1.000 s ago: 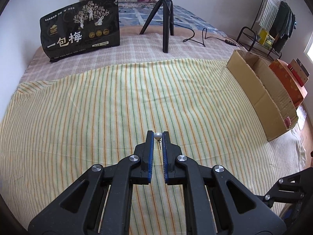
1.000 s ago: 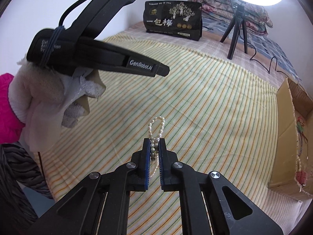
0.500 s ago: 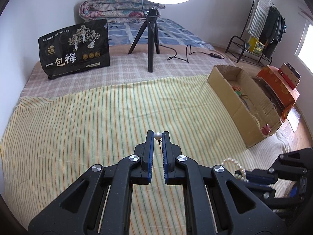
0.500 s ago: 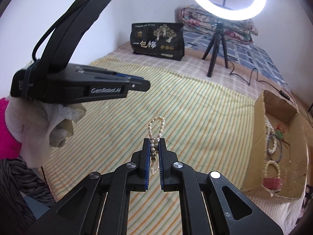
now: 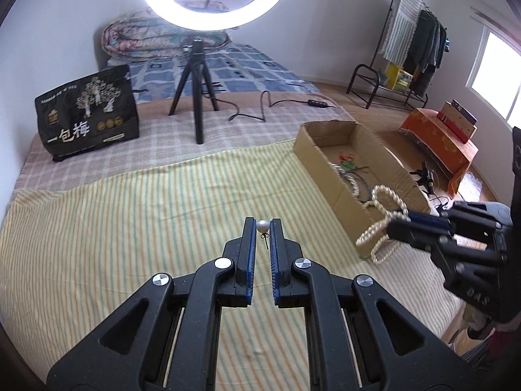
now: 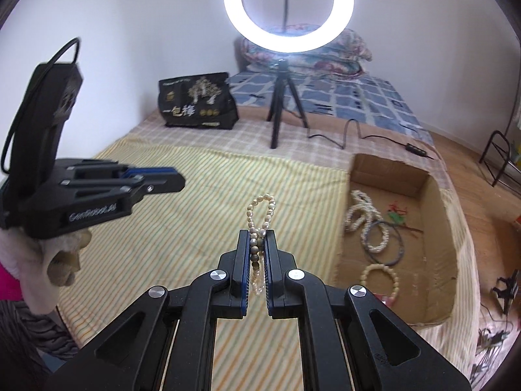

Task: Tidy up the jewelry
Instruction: 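Carry the pearl strand and earring with both grippers over the box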

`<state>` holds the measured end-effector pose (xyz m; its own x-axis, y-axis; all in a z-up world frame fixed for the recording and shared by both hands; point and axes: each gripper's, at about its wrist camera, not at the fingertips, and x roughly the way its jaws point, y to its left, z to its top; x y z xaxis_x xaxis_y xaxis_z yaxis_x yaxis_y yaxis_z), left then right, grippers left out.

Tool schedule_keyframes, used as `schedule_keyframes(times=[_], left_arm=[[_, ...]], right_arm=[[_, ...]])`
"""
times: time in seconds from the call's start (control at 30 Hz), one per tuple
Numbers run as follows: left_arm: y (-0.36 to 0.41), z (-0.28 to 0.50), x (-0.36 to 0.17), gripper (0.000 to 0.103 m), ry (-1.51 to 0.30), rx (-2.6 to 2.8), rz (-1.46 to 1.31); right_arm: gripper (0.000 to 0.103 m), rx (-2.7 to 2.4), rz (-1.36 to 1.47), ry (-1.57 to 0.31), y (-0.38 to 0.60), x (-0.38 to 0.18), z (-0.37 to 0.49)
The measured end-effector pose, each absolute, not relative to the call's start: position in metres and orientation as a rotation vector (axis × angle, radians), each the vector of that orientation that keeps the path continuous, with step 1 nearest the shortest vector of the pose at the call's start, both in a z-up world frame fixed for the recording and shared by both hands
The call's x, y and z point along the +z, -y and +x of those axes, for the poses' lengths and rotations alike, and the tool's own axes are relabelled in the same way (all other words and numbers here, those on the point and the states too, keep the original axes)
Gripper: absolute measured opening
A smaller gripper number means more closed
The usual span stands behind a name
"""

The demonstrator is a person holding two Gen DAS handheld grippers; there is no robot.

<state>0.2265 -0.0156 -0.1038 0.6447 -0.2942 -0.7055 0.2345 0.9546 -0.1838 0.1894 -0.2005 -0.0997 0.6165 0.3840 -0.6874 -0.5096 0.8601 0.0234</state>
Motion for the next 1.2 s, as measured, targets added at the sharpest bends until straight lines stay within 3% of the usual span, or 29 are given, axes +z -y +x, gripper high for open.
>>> schedule_keyframes(times=[0.53, 1.2], left_arm=[[0.089, 0.229, -0.084, 0.006, -0.770, -0.415, -0.053], [0.164, 0.251, -0.105, 0.006, -0.802, -0.490, -0.018]], right_arm=[[0.006, 0.373, -0.047, -0.704, 0.277, -0.070, 0.221], [0.006, 0.274, -0.028, -0.709, 0.319, -0.073, 0.277]])
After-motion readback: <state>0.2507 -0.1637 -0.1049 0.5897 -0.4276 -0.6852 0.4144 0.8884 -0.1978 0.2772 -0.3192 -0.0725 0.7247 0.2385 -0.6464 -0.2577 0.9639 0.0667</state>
